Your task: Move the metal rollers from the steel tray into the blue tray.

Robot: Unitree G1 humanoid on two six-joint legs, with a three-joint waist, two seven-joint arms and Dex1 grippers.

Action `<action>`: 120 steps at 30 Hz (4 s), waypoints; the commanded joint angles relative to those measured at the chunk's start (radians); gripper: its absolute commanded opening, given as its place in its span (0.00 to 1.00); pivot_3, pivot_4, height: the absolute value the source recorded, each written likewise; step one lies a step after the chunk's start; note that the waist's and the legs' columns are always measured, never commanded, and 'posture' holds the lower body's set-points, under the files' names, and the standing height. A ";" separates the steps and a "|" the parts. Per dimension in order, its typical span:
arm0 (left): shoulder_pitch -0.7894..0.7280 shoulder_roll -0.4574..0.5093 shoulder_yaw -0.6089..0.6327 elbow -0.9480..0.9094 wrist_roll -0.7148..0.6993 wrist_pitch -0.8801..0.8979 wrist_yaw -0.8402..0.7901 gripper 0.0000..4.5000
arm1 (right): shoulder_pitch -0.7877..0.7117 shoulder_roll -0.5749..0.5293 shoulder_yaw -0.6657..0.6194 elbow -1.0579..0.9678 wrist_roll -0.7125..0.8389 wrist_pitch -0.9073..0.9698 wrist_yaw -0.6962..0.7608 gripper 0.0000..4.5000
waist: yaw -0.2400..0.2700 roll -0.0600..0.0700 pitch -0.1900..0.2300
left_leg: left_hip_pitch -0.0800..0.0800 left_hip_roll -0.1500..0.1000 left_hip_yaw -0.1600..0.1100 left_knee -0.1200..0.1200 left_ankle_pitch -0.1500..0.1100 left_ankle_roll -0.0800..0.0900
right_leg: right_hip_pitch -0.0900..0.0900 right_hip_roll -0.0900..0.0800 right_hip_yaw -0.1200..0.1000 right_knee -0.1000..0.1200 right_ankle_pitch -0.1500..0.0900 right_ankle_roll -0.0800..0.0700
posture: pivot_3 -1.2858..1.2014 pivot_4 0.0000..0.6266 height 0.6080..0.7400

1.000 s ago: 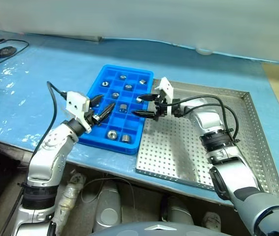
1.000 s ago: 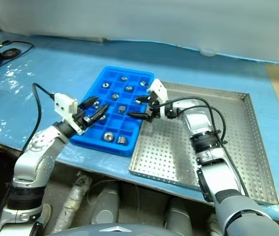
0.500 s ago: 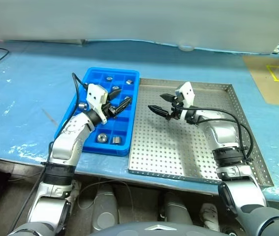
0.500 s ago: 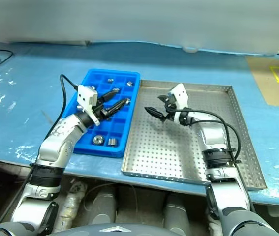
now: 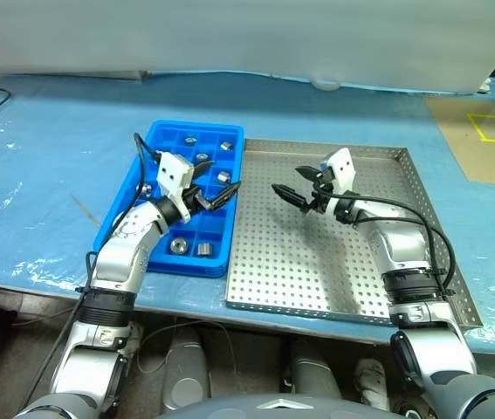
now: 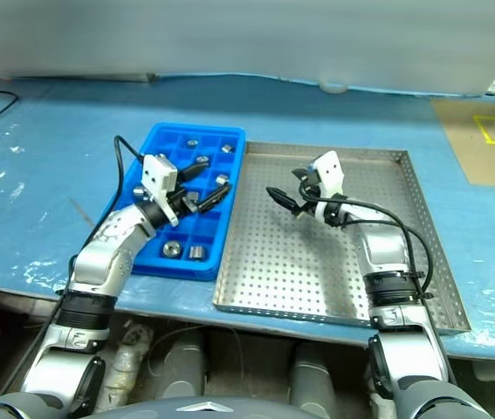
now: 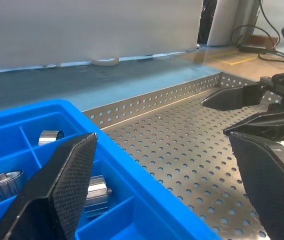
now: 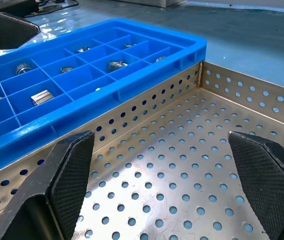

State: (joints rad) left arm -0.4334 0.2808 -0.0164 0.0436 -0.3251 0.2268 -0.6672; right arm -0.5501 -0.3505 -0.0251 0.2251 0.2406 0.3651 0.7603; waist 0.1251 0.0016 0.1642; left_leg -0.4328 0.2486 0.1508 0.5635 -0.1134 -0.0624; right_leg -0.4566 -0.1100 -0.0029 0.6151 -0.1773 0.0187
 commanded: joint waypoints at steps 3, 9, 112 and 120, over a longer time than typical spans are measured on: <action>-0.013 0.006 0.001 -0.019 0.011 -0.022 -0.002 0.99 | -0.033 0.001 0.008 0.019 -0.001 -0.046 0.006 1.00 | 0.000 0.000 0.000 | 0.000 0.000 0.000 0.000 0.000 0.000 | 0.000 0.000 0.000 0.000 0.000 0.000 | 0.57 0.24 1.00; -0.004 0.004 0.004 -0.032 0.017 -0.022 0.004 0.99 | -0.045 0.016 0.023 0.042 -0.003 -0.067 0.006 1.00 | 0.001 0.000 0.000 | 0.000 0.000 0.000 0.000 0.000 0.000 | 0.000 0.000 0.000 0.000 0.000 0.000 | 0.58 0.24 1.00; -0.128 -0.056 -0.058 0.166 -0.002 -0.095 -0.156 0.99 | 0.296 -0.347 -0.100 -0.306 0.075 0.268 0.027 1.00 | -0.051 0.000 0.000 | 0.005 -0.001 0.009 -0.003 -0.003 0.005 | 0.003 0.000 0.006 -0.009 0.000 0.002 | 0.45 0.24 1.00; -0.122 -0.055 -0.052 0.177 0.004 -0.107 -0.157 1.00 | 0.261 -0.242 -0.076 -0.205 0.055 0.237 -0.055 0.85 | -0.085 0.000 0.000 | 0.006 -0.001 0.012 -0.003 -0.004 0.006 | 0.002 0.000 0.008 -0.009 -0.002 0.005 | 0.46 0.24 1.00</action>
State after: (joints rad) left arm -0.5494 0.2212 -0.0768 0.2444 -0.3261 0.1387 -0.8240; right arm -0.2640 -0.6021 -0.0947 0.0181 0.2947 0.6297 0.7206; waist 0.0401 0.0015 0.1643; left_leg -0.4265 0.2479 0.1628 0.5611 -0.1172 -0.0561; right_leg -0.4547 -0.1104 0.0047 0.6059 -0.1791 0.0235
